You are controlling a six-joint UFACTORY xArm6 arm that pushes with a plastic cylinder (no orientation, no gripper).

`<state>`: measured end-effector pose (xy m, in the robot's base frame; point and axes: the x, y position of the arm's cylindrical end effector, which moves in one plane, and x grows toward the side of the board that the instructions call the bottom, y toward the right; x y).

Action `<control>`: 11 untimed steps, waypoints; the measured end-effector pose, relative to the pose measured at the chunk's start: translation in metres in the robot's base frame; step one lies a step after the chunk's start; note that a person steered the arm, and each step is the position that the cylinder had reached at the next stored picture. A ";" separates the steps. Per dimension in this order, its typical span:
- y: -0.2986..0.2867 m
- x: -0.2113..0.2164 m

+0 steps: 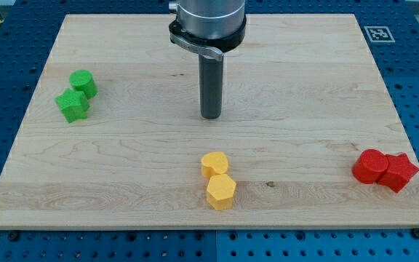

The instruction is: Point at yellow hexagon

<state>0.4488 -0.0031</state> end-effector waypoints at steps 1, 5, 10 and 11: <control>0.000 0.000; 0.085 0.073; 0.077 0.170; 0.051 0.169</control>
